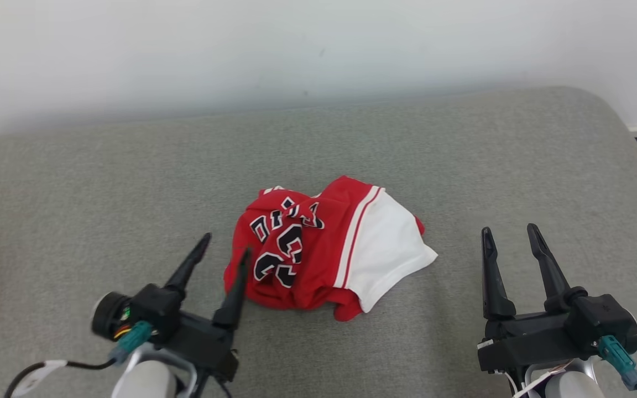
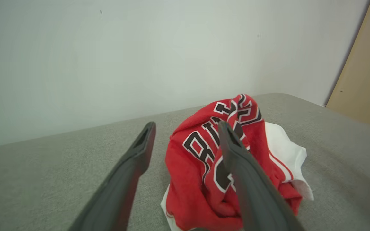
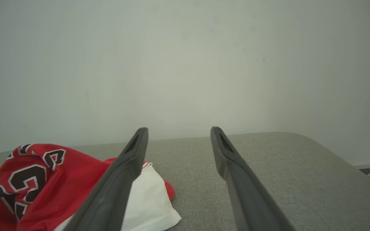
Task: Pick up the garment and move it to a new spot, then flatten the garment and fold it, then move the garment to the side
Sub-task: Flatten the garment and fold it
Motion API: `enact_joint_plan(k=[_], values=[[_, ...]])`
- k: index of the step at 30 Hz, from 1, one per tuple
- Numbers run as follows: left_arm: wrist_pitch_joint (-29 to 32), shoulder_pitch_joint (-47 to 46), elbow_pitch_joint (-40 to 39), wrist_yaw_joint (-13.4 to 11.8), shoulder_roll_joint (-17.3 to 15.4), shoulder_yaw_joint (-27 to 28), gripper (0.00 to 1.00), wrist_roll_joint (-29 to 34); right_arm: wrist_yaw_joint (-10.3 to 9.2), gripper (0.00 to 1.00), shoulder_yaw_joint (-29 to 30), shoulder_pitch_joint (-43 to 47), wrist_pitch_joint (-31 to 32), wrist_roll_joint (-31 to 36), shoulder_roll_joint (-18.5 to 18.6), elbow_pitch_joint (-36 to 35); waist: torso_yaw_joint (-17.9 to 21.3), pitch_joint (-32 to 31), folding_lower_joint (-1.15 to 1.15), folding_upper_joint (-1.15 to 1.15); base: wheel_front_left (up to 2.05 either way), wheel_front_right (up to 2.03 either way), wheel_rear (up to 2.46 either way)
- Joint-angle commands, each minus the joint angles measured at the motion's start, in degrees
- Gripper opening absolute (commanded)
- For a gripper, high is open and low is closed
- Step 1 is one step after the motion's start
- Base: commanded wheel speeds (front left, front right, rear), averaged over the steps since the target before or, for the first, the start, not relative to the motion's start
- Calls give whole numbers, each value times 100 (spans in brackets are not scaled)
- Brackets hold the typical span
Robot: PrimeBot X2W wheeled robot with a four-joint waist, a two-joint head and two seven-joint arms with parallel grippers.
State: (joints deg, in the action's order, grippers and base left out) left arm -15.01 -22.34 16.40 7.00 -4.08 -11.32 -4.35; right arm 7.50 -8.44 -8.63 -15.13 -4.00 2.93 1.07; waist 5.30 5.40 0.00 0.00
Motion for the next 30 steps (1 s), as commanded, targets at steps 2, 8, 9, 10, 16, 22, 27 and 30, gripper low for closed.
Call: enact_joint_plan(k=[2,8,9,10,16,22,27,30], values=[[-24,-90,17,28,15,-147,100,-52,-2,100,-11,34,-3,-47,-6,-4,117,11,0,0,0,0,0],[21,-353,175,32,1,-557,100,-119,-2,100,-53,-7,-3,-104,-6,-2,376,58,0,0,0,0,0],[29,-408,229,33,-23,-579,100,-129,-3,100,-61,-20,-3,-112,-5,0,430,68,0,0,0,0,0],[29,-459,293,33,-48,-589,100,-136,-2,100,-77,-32,-3,-128,-5,3,483,77,0,0,0,0,0],[24,-722,739,20,-97,-617,100,-182,-2,100,-79,-54,-3,-174,-6,16,766,138,0,0,0,0,0],[0,-984,1339,10,-88,-643,0,-222,-2,100,-60,-59,-3,-164,-7,-9,805,166,0,0,0,0,0],[-19,-1077,1239,-31,-52,-625,0,-268,-2,100,3,-19,-3,-114,-6,-24,582,139,0,0,0,0,0],[-25,-1060,868,-80,-66,-566,0,-266,-2,100,18,-7,-3,-98,-5,-46,377,109,0,0,0,0,0]])
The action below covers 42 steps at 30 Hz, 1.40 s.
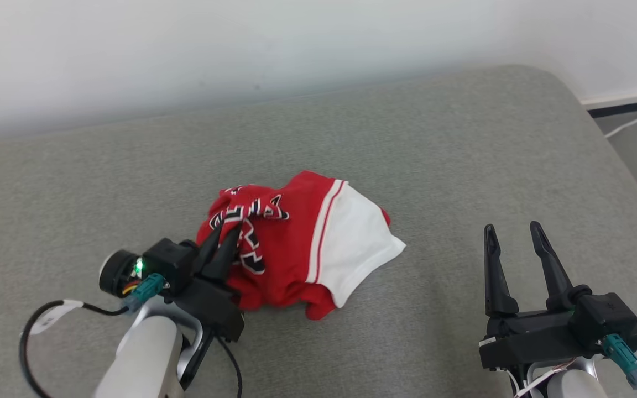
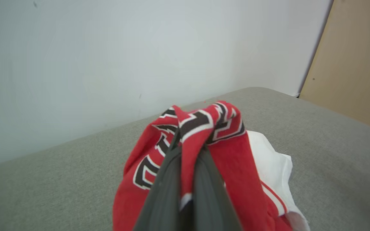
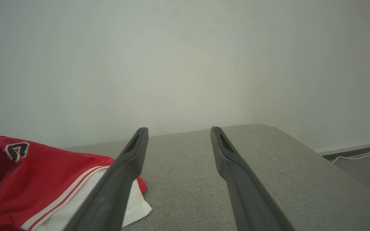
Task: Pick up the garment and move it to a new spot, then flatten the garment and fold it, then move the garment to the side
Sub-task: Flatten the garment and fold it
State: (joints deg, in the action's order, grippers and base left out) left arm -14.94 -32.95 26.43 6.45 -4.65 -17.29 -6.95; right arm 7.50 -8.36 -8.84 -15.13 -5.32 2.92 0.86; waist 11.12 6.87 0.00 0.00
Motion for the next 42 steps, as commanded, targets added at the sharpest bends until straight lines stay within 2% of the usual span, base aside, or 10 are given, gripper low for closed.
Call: enact_joint_plan(k=[1,10,15,19,25,26,27,28,33,42], values=[[-34,48,-266,-46,-27,59,0,-9,-2,100,-1,19,-3,34,-6,-24,-278,-47,0,0,0,0,0],[-32,860,-1558,-317,-268,341,0,-59,-2,100,45,108,-3,43,-5,-14,-971,-101,0,0,0,0,0],[-31,1373,-1932,-453,-364,477,0,-136,-2,100,43,105,-3,45,-4,-8,-1195,-101,0,0,0,0,0],[-32,1896,-2033,-579,-436,619,0,-267,-2,100,24,67,-3,64,-3,9,-1377,-35,0,0,0,0,0],[-31,2163,-1861,-661,-435,768,0,-362,-2,100,13,19,-3,79,-3,37,-1458,27,0,0,0,0,0],[-31,2170,-1820,-671,-434,779,17,-357,-2,100,7,12,-3,78,-3,45,-1460,30,0,0,0,0,0],[-31,2165,-1796,-678,-429,788,76,-359,-2,100,0,5,-3,78,-3,51,-1460,32,0,0,0,0,0],[-31,2160,-1778,-681,-421,803,100,-360,-2,100,-6,-5,-3,74,-3,61,-1457,31,0,0,0,0,0],[-31,2210,-1961,-727,-361,948,100,-336,-2,100,-11,-13,-3,59,-3,106,-1438,-21,0,0,0,0,0],[-31,2393,-2929,-682,-182,1023,100,-161,-2,100,-12,68,-3,41,-3,128,-1401,-144,0,0,0,0,0]])
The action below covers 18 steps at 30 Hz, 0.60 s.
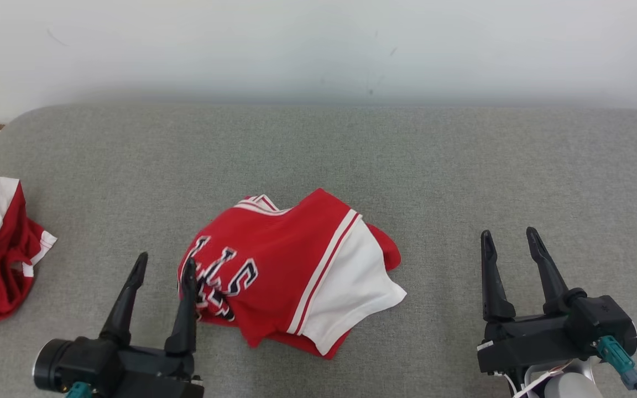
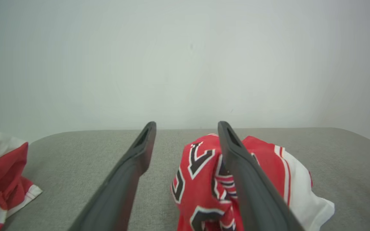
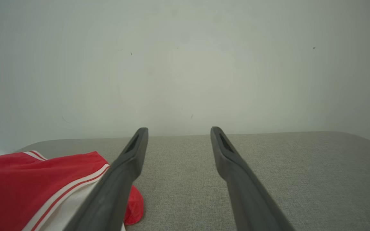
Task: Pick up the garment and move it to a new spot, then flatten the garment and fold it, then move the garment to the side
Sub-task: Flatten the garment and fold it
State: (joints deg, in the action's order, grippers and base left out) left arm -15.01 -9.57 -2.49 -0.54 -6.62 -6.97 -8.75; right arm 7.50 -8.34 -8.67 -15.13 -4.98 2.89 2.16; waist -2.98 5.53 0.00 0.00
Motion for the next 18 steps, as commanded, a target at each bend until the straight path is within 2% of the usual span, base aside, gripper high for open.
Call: enact_joint_plan(k=[1,7,12,18], values=[[-24,69,-120,42,41,-39,100,43,-2,100,-18,55,-3,4,-2,5,15,-20,0,0,0,0,0],[-24,69,-174,158,135,-265,100,151,-2,100,-42,68,-3,-21,-1,16,84,-49,0,0,0,0,0],[-24,-221,177,353,193,-647,100,278,-2,100,-81,-7,-3,-40,-2,21,180,5,0,0,0,0,0],[-23,-603,570,442,217,-921,100,375,-3,100,-133,-101,-3,-104,-1,13,405,134,0,0,0,0,0]])
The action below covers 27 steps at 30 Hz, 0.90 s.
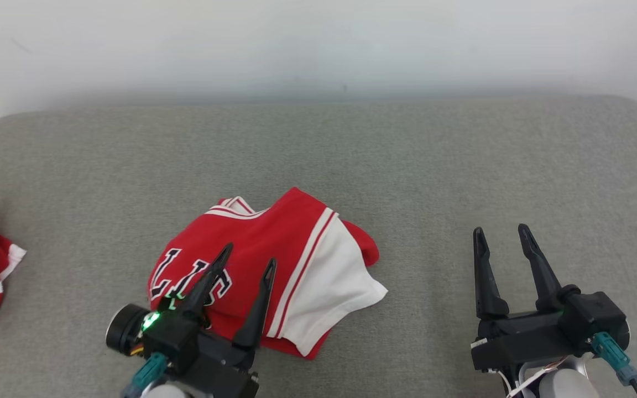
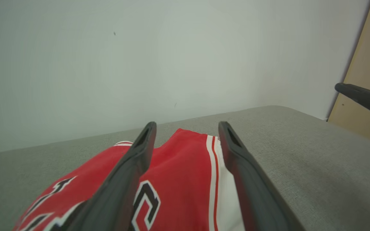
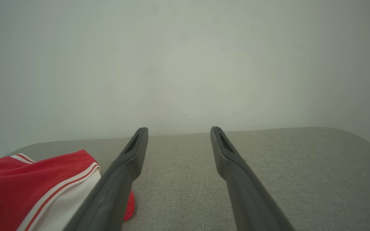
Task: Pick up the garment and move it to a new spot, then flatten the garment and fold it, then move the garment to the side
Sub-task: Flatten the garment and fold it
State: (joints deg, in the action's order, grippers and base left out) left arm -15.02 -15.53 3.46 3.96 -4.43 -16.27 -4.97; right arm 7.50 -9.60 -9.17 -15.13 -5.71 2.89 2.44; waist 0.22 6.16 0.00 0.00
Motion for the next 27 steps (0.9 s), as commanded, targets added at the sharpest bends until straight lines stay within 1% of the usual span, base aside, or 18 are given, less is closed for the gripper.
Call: enact_joint_plan(k=[1,9,13,17,22,23,27], values=[[-23,-95,59,16,-17,-17,100,25,-3,100,-20,-65,-3,-47,-1,-22,148,106,0,0,0,0,0],[19,-925,719,145,-247,-157,100,169,-2,100,60,-99,-3,-120,-2,-44,557,279,0,0,0,0,0],[141,-1370,825,242,-435,-218,100,152,-2,100,113,-72,-4,-135,-1,-68,579,286,0,0,0,0,0],[383,-1776,742,293,-716,-312,100,60,-2,100,170,-69,-3,-161,-3,-95,511,298,0,0,0,0,0],[738,-2133,624,335,-1033,-416,100,-346,-2,100,120,-133,-3,-225,-1,-86,453,340,0,0,0,0,0],[878,-2250,594,338,-1186,-448,100,-621,-3,100,94,-170,-4,-249,-1,-92,463,363,0,0,0,0,0],[1215,-2436,518,340,-1679,-588,100,-1214,-2,100,58,-175,-3,-288,-1,-90,517,420,0,0,0,0,0]])
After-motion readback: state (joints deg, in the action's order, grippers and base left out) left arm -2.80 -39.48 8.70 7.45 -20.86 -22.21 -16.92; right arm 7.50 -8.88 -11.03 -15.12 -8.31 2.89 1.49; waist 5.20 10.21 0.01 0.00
